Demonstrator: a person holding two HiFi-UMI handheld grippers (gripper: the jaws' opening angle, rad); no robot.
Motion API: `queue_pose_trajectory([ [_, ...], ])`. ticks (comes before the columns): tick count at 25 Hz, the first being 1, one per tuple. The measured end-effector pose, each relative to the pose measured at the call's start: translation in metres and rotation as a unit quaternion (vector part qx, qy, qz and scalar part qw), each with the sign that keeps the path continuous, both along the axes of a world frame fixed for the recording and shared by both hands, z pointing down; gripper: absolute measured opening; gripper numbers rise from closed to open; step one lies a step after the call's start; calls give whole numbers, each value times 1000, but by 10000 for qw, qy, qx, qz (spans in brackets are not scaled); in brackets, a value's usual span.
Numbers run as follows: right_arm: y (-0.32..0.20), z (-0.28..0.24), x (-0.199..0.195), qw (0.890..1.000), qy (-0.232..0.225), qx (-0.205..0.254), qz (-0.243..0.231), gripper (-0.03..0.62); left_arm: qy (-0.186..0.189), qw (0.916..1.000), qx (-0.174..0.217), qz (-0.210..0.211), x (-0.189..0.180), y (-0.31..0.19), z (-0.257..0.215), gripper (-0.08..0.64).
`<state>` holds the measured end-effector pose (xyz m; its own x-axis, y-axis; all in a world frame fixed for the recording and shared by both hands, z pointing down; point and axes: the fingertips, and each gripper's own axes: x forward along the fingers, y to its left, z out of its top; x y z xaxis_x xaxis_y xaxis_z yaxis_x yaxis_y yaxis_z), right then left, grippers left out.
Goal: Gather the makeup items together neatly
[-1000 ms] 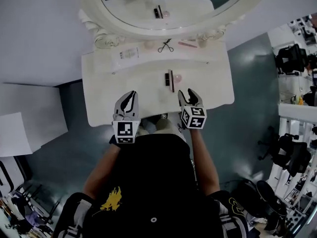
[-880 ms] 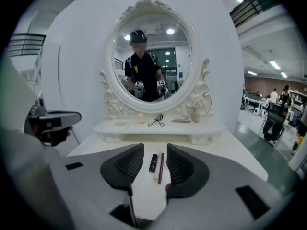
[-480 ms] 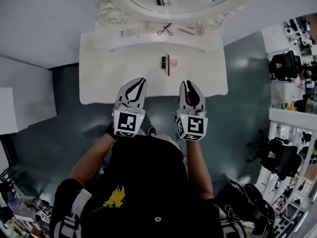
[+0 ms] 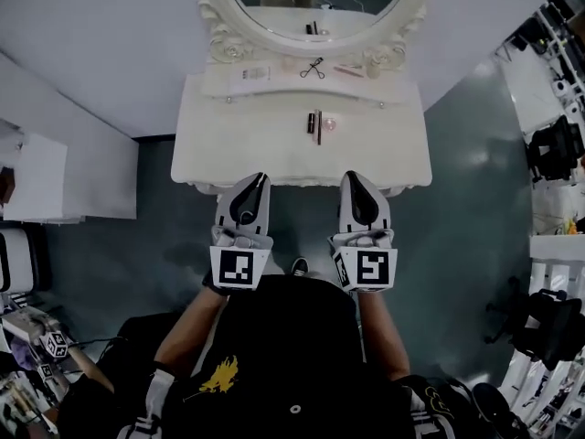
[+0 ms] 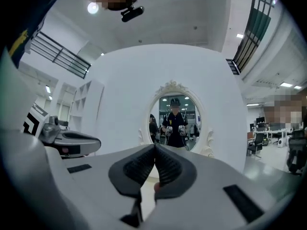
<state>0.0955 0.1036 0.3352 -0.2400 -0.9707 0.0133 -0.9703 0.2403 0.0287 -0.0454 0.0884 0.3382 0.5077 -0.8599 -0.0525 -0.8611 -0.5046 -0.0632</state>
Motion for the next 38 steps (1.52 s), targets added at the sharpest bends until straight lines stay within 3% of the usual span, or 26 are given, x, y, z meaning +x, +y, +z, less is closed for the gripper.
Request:
queue_pose_trajectory([
  [8,74,-58,-5,9978,-69,539,-380,14,-220,9995,236,-44,-5,66,-37,23],
  [12,96,-91,-5,9951,-336,786,-506,14,-329,9984,434,-168,-14,80,-56,23],
  [17,110,-104,-13,9915,-850,707,-685,15,-161,9984,507,-208,-17,94,-72,23],
  [21,117,-92,-25,9879,-1177,497,-877,15,-487,9965,681,-72,-11,113,-73,21],
  [24,121,-88,-35,9875,-1069,386,-1094,15,-498,9966,646,-117,-14,126,-73,18],
  [30,126,-101,-23,9887,-913,578,-1040,15,-242,9984,493,-130,-11,128,-68,15],
  [35,124,-107,-23,9884,-825,583,-1133,15,285,9987,419,-55,-5,130,-79,15],
  [38,123,-106,-21,9881,-861,576,-1141,15,138,9991,393,8,-1,132,-72,15],
])
